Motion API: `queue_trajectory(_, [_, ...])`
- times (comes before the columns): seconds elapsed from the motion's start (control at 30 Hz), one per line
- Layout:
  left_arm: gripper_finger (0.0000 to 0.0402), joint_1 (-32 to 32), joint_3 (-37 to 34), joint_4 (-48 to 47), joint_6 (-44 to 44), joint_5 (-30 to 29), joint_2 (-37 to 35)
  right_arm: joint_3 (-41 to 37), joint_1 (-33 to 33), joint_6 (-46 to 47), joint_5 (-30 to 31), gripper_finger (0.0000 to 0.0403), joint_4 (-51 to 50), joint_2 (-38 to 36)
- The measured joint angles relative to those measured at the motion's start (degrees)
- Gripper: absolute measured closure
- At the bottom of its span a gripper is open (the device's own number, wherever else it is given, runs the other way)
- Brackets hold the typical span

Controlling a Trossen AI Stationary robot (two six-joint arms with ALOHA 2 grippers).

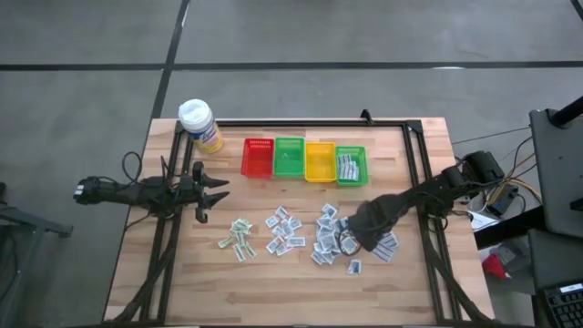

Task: Pick & Place First Aid Supplies
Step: Put the blue bandage into the right green bin

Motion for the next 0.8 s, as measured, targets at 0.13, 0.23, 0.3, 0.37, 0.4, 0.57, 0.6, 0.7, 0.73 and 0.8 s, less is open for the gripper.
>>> queue_trajectory(0.13, [0.0243,0.0,0.0,0.0,0.0,0.0,0.0,0.0,0.0,0.0,1.9,0.024,0.0,0.0])
queue_trajectory(0.23, [0.0243,0.0,0.0,0.0,0.0,0.0,0.0,0.0,-0.3,0.0,2.8,0.0232,0.4,0.0])
queue_trajectory(0.3, [0.0243,0.0,0.0,0.0,0.0,0.0,0.0,-0.4,-0.9,0.0,3.0,0.023,1.5,0.0])
queue_trajectory(0.37, [0.0243,0.0,0.0,0.0,0.0,0.0,0.0,-1.1,-1.8,-0.7,3.0,0.0229,3.1,0.0])
queue_trajectory(0.4, [0.0243,0.0,0.0,0.0,0.0,0.0,0.0,-1.5,-2.5,-1.1,2.7,0.023,4.1,0.0])
queue_trajectory(0.57, [0.0243,0.0,0.0,0.0,0.0,0.0,0.0,-3.5,-6.0,-1.5,1.2,0.023,7.4,-0.1])
queue_trajectory(0.6, [0.0243,0.0,0.0,0.0,-0.1,0.0,0.0,-3.8,-6.6,-1.6,0.6,0.0229,7.5,-0.1])
queue_trajectory(0.7, [0.0243,0.0,0.0,0.0,-0.1,0.0,0.0,-4.7,-8.2,-3.6,-1.9,0.0231,8.1,-0.2])
queue_trajectory(0.73, [0.0243,0.0,0.0,-0.1,-0.1,0.0,0.0,-4.9,-8.5,-4.3,-2.6,0.0233,8.3,-0.3])
queue_trajectory(0.8, [0.0243,0.0,0.0,-0.1,-0.1,0.0,0.0,-5.3,-8.9,-4.8,-3.4,0.0241,8.6,-0.3])
